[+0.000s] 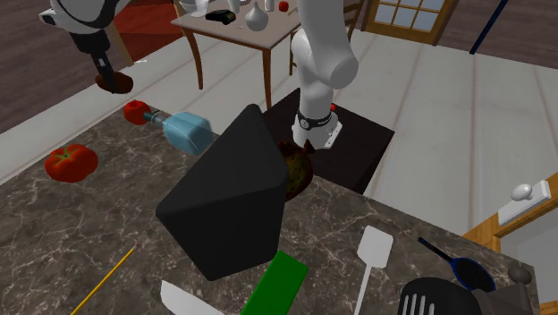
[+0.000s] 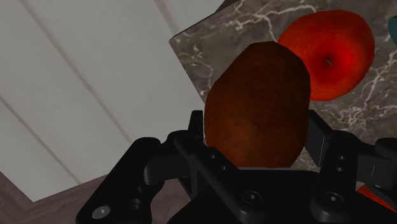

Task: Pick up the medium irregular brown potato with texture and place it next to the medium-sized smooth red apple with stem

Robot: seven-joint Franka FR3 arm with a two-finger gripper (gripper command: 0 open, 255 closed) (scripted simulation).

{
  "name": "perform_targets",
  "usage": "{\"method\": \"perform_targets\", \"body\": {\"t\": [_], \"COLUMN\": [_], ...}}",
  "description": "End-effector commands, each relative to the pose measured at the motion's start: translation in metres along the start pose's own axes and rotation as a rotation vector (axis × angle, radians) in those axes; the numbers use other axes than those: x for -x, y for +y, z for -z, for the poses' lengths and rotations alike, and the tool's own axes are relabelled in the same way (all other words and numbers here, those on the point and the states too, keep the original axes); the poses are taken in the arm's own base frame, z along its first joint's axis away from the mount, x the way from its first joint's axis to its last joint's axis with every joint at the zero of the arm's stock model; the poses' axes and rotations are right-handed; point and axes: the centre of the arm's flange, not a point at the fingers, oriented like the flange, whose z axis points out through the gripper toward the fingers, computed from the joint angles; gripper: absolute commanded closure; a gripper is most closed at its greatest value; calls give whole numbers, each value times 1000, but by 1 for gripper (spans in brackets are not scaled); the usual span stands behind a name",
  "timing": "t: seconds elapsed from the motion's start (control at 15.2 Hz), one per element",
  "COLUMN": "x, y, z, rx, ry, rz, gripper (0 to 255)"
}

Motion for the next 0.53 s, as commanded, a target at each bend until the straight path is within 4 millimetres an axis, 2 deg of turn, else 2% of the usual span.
{"method": "perform_targets", "body": {"t": [0.0,0.46], "x": [1,5], "y": [-1,-4], "z": [-11,-47], "rx": [0,0], "ry": [0,0], "rz": [0,0], "gripper": [255,255]}}
